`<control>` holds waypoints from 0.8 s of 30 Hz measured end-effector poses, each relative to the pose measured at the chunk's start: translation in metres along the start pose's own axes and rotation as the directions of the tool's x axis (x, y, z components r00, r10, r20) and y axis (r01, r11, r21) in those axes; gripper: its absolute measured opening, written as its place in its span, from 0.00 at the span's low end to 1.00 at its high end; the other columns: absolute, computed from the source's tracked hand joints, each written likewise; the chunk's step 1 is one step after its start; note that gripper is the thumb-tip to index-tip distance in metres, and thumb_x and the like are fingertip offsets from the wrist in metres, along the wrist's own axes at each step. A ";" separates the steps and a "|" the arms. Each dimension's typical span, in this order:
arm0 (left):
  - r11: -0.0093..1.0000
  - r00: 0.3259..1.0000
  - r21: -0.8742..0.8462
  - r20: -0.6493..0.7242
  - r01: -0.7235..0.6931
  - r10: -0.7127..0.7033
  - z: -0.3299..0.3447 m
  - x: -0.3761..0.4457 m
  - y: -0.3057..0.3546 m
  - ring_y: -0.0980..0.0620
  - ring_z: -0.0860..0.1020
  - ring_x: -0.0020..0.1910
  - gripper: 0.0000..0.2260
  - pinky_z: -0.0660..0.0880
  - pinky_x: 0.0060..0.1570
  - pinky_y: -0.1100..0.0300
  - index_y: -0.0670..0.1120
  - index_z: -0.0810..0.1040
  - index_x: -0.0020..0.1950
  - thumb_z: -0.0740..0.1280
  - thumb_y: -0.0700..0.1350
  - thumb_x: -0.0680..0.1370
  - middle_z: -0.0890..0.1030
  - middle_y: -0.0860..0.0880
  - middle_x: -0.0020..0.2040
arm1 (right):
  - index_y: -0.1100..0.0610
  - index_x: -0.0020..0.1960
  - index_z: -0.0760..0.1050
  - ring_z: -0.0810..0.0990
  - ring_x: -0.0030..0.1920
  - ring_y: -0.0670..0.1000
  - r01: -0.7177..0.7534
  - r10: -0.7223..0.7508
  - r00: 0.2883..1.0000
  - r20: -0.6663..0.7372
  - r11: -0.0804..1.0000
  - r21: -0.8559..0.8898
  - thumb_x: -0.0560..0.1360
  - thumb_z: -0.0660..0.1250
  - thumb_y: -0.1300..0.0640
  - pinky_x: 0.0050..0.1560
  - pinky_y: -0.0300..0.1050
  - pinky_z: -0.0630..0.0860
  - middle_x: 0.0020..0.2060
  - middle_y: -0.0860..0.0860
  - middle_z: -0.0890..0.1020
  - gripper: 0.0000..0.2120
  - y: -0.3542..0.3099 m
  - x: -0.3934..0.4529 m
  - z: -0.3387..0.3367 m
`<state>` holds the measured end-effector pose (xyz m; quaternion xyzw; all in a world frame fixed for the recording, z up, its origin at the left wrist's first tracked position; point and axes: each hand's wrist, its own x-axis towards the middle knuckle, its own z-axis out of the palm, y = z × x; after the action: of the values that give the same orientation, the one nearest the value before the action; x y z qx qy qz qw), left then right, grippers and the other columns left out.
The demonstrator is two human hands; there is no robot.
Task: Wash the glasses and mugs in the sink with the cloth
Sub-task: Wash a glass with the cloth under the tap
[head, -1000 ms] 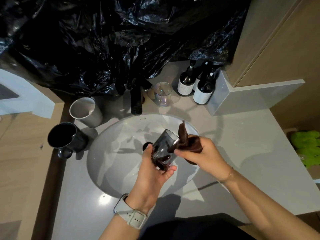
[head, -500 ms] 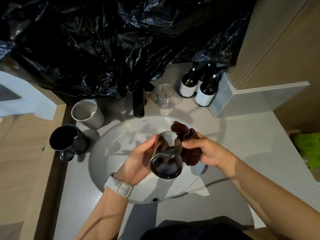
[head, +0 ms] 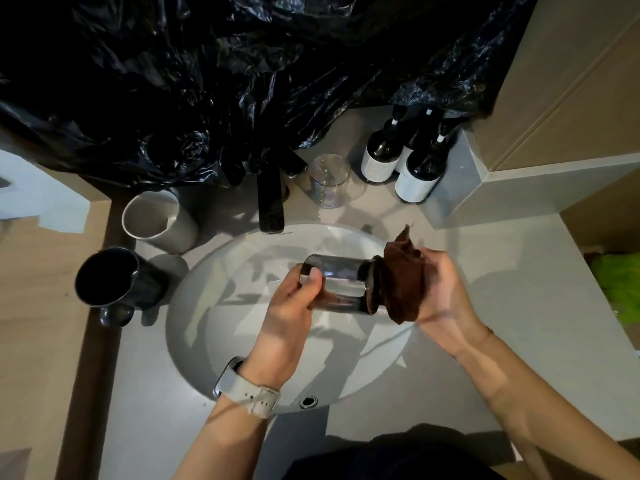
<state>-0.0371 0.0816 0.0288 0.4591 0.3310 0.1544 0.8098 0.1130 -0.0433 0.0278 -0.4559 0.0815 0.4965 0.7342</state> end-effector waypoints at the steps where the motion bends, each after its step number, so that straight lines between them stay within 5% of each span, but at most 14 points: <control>1: 0.999 0.999 0.035 -0.037 -0.008 0.010 0.001 0.000 -0.002 0.49 0.82 0.51 0.11 0.76 0.51 0.64 0.40 0.78 0.56 0.62 0.45 0.80 0.84 0.44 0.50 | 0.50 0.45 0.68 0.76 0.32 0.52 0.108 -0.119 0.990 -0.076 0.985 -0.133 0.75 0.64 0.52 0.30 0.43 0.77 0.39 0.55 0.73 0.05 0.001 -0.004 -0.001; 2: 0.996 0.997 0.089 -0.075 -0.021 0.028 0.002 0.001 -0.004 0.51 0.82 0.51 0.10 0.76 0.50 0.66 0.41 0.78 0.55 0.61 0.45 0.81 0.84 0.46 0.49 | 0.49 0.49 0.72 0.80 0.38 0.51 0.237 -0.291 0.951 -0.108 0.907 -0.349 0.77 0.63 0.55 0.39 0.46 0.80 0.43 0.54 0.77 0.02 0.002 -0.010 -0.002; 4: 0.981 0.986 0.185 -0.140 -0.059 0.086 0.004 0.002 -0.009 0.52 0.83 0.49 0.09 0.75 0.47 0.67 0.42 0.78 0.54 0.60 0.44 0.83 0.84 0.46 0.49 | 0.48 0.55 0.76 0.80 0.52 0.48 0.486 -0.575 0.805 0.148 0.496 -0.719 0.76 0.66 0.53 0.56 0.43 0.75 0.52 0.52 0.78 0.09 0.003 -0.025 0.000; 6: 0.967 0.975 0.232 -0.167 -0.103 0.144 0.009 0.001 -0.012 0.51 0.82 0.47 0.07 0.76 0.46 0.65 0.40 0.78 0.52 0.60 0.39 0.83 0.83 0.44 0.47 | 0.51 0.55 0.79 0.77 0.54 0.47 0.637 -0.576 0.672 0.465 0.131 -0.759 0.74 0.69 0.52 0.60 0.38 0.71 0.55 0.51 0.75 0.11 0.010 -0.031 0.003; 9: 0.956 0.967 0.261 -0.180 -0.131 0.181 0.019 -0.004 -0.018 0.50 0.79 0.42 0.07 0.76 0.44 0.59 0.37 0.76 0.48 0.60 0.29 0.79 0.80 0.42 0.42 | 0.55 0.54 0.82 0.77 0.53 0.52 0.625 -0.470 0.596 0.651 -0.238 -0.744 0.74 0.69 0.51 0.56 0.45 0.76 0.56 0.49 0.74 0.12 0.030 -0.023 0.006; 12: 0.953 0.962 0.265 -0.184 -0.149 0.201 0.019 -0.006 -0.019 0.48 0.77 0.43 0.05 0.74 0.47 0.52 0.39 0.76 0.46 0.61 0.33 0.78 0.79 0.41 0.41 | 0.55 0.53 0.82 0.77 0.52 0.51 0.598 -0.493 0.645 0.584 -0.150 -0.788 0.74 0.67 0.50 0.55 0.44 0.75 0.52 0.47 0.75 0.12 0.034 -0.011 0.007; 16: 0.955 0.966 0.260 -0.175 -0.143 0.192 0.014 -0.010 -0.018 0.45 0.74 0.41 0.09 0.72 0.45 0.51 0.39 0.74 0.43 0.64 0.46 0.76 0.76 0.42 0.39 | 0.56 0.46 0.82 0.79 0.43 0.44 0.514 -0.526 0.777 0.346 0.210 -0.832 0.72 0.72 0.55 0.49 0.35 0.73 0.43 0.48 0.78 0.05 0.030 0.010 0.013; 18: 0.949 0.967 0.268 -0.144 -0.165 0.209 0.017 -0.016 -0.017 0.48 0.73 0.39 0.12 0.71 0.42 0.59 0.37 0.72 0.41 0.65 0.46 0.76 0.75 0.43 0.38 | 0.59 0.44 0.81 0.78 0.32 0.42 0.312 -0.335 0.930 0.149 0.511 -0.801 0.73 0.73 0.60 0.36 0.34 0.73 0.33 0.47 0.79 0.02 0.018 0.018 0.015; 20: 0.945 0.964 0.281 -0.155 -0.165 0.215 0.018 -0.020 -0.019 0.50 0.73 0.38 0.13 0.71 0.40 0.64 0.36 0.71 0.40 0.65 0.45 0.75 0.74 0.44 0.37 | 0.61 0.44 0.81 0.76 0.26 0.43 0.110 -0.115 0.992 0.048 0.635 -0.765 0.74 0.72 0.59 0.28 0.34 0.72 0.28 0.46 0.79 0.05 0.012 0.017 0.015; 22: 0.956 0.961 0.267 -0.209 -0.122 0.181 0.016 -0.017 -0.024 0.47 0.73 0.38 0.11 0.71 0.41 0.60 0.38 0.72 0.39 0.66 0.42 0.78 0.74 0.43 0.37 | 0.58 0.43 0.81 0.78 0.33 0.44 0.295 -0.274 0.945 0.179 0.479 -0.827 0.73 0.72 0.56 0.36 0.36 0.73 0.33 0.47 0.79 0.06 0.017 0.011 0.010; 24: 0.964 0.951 0.256 -0.274 -0.073 0.145 0.014 -0.014 -0.025 0.44 0.74 0.39 0.11 0.71 0.43 0.54 0.43 0.74 0.37 0.65 0.38 0.80 0.75 0.42 0.37 | 0.57 0.45 0.82 0.78 0.42 0.47 0.556 -0.414 0.775 0.478 0.085 -0.827 0.73 0.69 0.52 0.47 0.36 0.73 0.40 0.50 0.78 0.09 0.030 0.000 0.007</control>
<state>-0.0389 0.0512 0.0179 0.5447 0.4367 0.2232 0.6803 0.0867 -0.0356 0.0141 -0.7651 -0.4278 0.1977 0.4387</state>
